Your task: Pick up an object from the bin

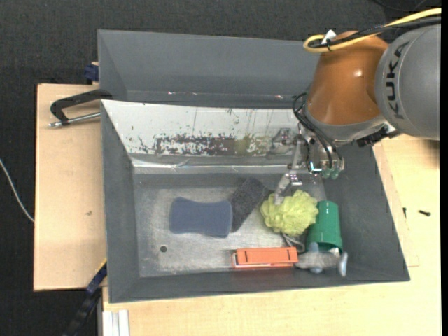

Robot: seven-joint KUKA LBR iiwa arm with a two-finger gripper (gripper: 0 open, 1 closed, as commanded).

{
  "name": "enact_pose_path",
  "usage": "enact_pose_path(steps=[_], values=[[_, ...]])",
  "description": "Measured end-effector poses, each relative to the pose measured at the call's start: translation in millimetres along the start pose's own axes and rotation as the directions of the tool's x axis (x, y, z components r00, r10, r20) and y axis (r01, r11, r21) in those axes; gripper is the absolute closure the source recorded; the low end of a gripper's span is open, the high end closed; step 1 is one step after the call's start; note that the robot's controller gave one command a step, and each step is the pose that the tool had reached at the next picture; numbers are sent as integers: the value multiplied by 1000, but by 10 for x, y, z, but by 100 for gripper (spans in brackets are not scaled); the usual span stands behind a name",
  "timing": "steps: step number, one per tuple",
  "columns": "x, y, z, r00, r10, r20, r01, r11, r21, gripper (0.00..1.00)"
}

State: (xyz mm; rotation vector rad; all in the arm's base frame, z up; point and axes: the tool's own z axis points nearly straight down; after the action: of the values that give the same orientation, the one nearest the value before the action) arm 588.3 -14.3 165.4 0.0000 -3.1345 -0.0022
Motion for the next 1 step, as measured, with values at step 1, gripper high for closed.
enact_pose_path(steps=[1], values=[[-18,-1,-45,1000,0,8,0,1000,0,0]])
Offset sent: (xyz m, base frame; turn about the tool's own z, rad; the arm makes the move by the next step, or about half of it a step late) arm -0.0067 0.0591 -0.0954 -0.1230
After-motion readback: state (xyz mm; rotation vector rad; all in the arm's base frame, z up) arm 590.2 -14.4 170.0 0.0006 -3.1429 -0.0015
